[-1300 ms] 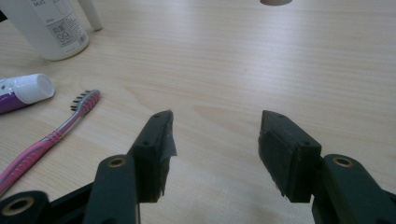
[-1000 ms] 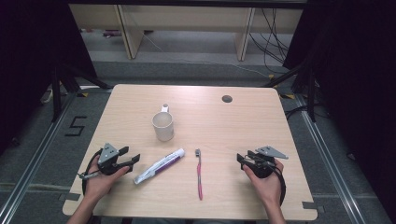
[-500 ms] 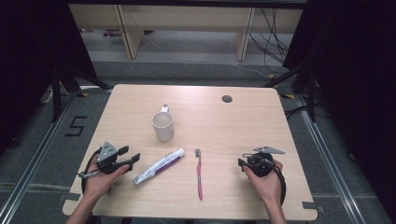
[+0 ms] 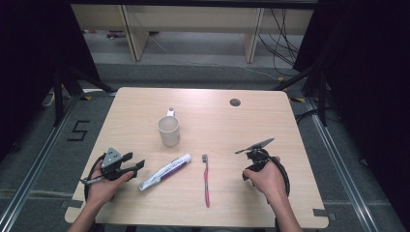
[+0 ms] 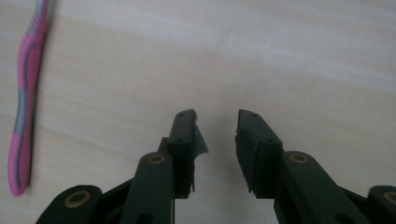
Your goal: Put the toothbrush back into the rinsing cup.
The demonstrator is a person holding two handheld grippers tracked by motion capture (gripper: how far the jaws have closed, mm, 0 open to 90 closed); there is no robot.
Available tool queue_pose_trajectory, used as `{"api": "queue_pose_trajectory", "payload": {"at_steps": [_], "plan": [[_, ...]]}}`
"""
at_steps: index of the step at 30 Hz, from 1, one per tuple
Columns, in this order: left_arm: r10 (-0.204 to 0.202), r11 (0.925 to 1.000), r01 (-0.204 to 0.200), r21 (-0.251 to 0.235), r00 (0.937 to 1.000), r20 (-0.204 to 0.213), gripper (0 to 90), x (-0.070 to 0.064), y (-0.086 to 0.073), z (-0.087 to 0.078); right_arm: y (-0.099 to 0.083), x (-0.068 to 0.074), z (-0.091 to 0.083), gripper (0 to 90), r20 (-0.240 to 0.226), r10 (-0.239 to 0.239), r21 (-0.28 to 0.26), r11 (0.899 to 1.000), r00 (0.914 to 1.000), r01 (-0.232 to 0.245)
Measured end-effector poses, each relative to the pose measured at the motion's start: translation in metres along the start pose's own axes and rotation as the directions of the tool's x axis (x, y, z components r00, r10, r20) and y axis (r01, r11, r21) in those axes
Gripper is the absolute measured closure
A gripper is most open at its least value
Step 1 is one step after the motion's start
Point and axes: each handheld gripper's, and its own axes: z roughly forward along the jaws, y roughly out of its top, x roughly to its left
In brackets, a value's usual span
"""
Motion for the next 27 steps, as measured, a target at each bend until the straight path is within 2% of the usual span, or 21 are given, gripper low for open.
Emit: {"api": "queue_pose_trajectory", "payload": {"at_steps": [1, 2, 5, 6, 9, 10, 11, 13, 16, 18, 19, 20, 21, 22, 24, 25, 27], "plan": [[0.001, 1.0, -0.001, 0.003, 1.0, -0.005, 37.9, 0.0, 0.0, 0.0, 0.001, 0.0, 0.0, 67.9, 0.001, -0.01, 0.02, 1.0, 0.9999, 0.01], [0.001, 1.0, -0.001, 0.002, 1.0, -0.005, 37.9, 0.0, 0.0, 0.0, 0.002, 0.003, 0.001, 67.8, -0.002, -0.004, 0.017, 1.0, 1.0, 0.004], [-0.002, 1.0, 0.002, 0.0, 1.0, -0.001, 37.9, 0.0, -0.001, 0.001, 0.006, 0.008, -0.001, 66.1, 0.018, -0.033, 0.049, 0.998, 0.9993, 0.032], [-0.001, 1.0, 0.001, 0.005, 1.0, -0.004, 37.8, -0.001, -0.002, 0.002, 0.008, 0.013, 0.0, 65.8, 0.003, -0.028, 0.027, 0.999, 0.9996, 0.028], [-0.001, 1.0, 0.001, 0.006, 1.0, -0.002, 37.8, -0.001, -0.002, 0.002, 0.009, 0.016, 0.0, 65.4, 0.003, -0.038, 0.038, 0.999, 0.9993, 0.038], [-0.002, 1.0, 0.002, 0.004, 1.0, -0.003, 37.8, -0.001, -0.002, 0.002, 0.008, 0.02, 0.002, 65.1, -0.007, -0.01, 0.025, 1.0, 0.9999, 0.01], [-0.005, 1.0, 0.005, 0.004, 1.0, -0.004, 37.7, -0.001, -0.002, 0.002, 0.01, 0.019, 0.001, 64.9, -0.006, -0.047, 0.052, 0.997, 0.9989, 0.048], [-0.002, 1.0, 0.002, 0.008, 1.0, -0.007, 37.7, -0.001, -0.002, 0.002, 0.01, 0.023, 0.003, 64.6, -0.011, -0.039, 0.028, 0.999, 0.9992, 0.039], [-0.002, 1.0, 0.002, 0.008, 1.0, -0.001, 37.6, 0.0, -0.002, 0.003, 0.011, 0.031, 0.003, 64.3, -0.017, -0.047, 0.031, 0.998, 0.9988, 0.047], [-0.003, 1.0, 0.003, 0.008, 1.0, -0.002, 37.6, 0.0, -0.002, 0.003, 0.014, 0.036, 0.004, 64.3, -0.026, -0.079, 0.044, 0.996, 0.9965, 0.08], [-0.004, 1.0, 0.004, 0.007, 1.0, -0.004, 37.6, 0.0, -0.002, 0.003, 0.015, 0.039, 0.004, 64.3, -0.023, -0.082, 0.047, 0.995, 0.9964, 0.083], [-0.01, 0.9999, 0.01, 0.008, 0.9999, -0.008, 37.5, 0.0, -0.002, 0.002, 0.017, 0.048, 0.005, 64.2, -0.027, -0.078, 0.053, 0.995, 0.9966, 0.079], [-0.01, 0.9999, 0.01, 0.008, 0.9999, -0.008, 37.5, 0.0, -0.002, 0.002, 0.017, 0.048, 0.005, 64.2, -0.027, -0.078, 0.053, 0.995, 0.9966, 0.079], [-0.009, 0.9999, 0.009, 0.008, 0.9999, -0.008, 37.5, 0.0, -0.002, 0.002, 0.018, 0.05, 0.005, 64.2, -0.03, -0.096, 0.05, 0.994, 0.9949, 0.097], [-0.007, 0.9999, 0.007, 0.008, 0.9999, -0.008, 37.5, 0.0, -0.002, 0.002, 0.02, 0.058, 0.005, 64.1, -0.042, -0.094, 0.051, 0.994, 0.9947, 0.096], [-0.008, 0.9999, 0.008, 0.009, 0.9999, -0.008, 37.5, 0.0, -0.002, 0.002, 0.022, 0.061, 0.005, 64.1, -0.034, -0.109, 0.056, 0.992, 0.9935, 0.111], [-0.004, 0.9999, 0.004, 0.01, 1.0, -0.002, 37.5, 0.0, -0.002, 0.003, 0.025, 0.07, 0.007, 64.0, -0.048, -0.125, 0.053, 0.99, 0.991, 0.128]]}}
